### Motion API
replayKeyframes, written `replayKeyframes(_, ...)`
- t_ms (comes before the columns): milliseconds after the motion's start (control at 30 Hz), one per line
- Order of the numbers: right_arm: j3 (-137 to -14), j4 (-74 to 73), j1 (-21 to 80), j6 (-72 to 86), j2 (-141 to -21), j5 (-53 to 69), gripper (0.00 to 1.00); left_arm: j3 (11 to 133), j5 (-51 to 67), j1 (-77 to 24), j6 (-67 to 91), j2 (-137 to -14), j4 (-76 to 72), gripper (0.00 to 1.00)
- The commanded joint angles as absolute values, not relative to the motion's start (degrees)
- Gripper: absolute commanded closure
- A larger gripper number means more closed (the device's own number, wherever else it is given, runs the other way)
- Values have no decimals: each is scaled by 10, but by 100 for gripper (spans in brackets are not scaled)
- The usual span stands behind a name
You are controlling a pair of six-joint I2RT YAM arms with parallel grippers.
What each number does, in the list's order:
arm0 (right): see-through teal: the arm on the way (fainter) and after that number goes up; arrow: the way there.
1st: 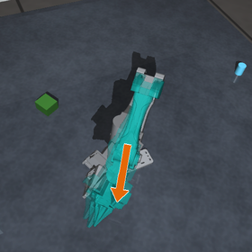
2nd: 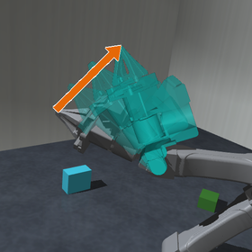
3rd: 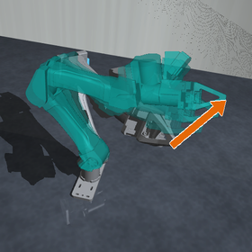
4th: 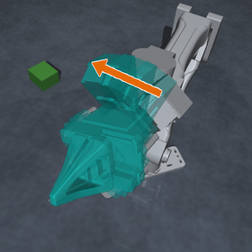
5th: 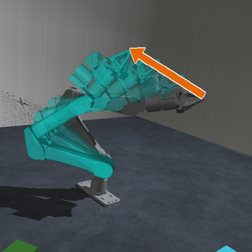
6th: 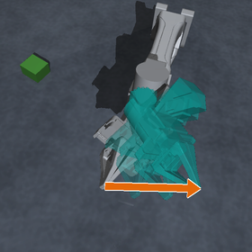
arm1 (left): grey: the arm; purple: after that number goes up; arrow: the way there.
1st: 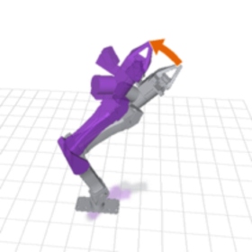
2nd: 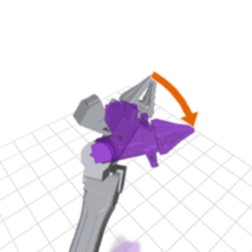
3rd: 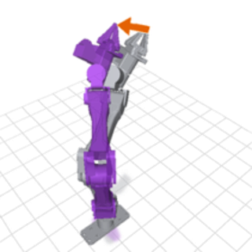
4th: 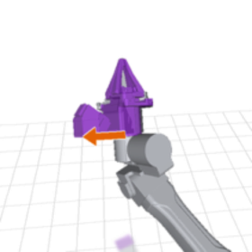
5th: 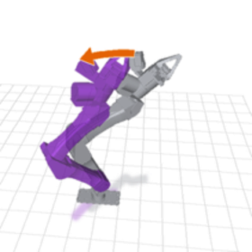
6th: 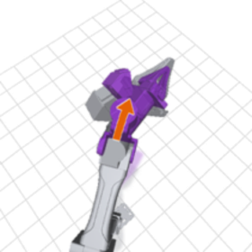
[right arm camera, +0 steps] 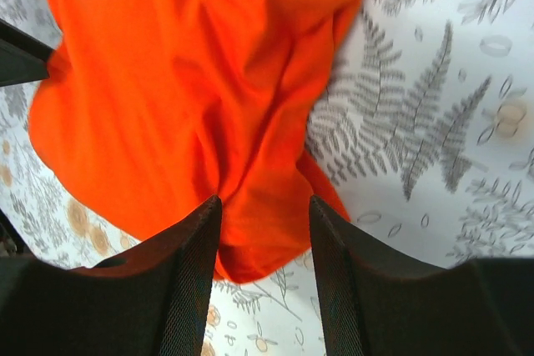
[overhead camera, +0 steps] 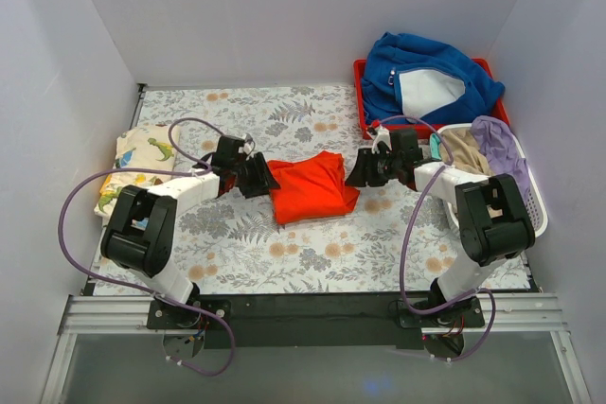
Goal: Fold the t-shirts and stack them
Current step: Fold the tshirt
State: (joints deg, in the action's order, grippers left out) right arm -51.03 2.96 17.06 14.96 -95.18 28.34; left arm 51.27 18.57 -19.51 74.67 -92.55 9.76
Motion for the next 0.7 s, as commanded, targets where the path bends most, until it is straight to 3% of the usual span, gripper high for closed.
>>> replayKeyframes(0, -491, 18, 178, 136, -929, 308, 47, 471, 194, -198, 776, -886, 78, 58)
replayKeyframes(667, -540, 18, 248, 146, -1041, 344, 48, 486, 223, -221, 793, -942, 28, 58)
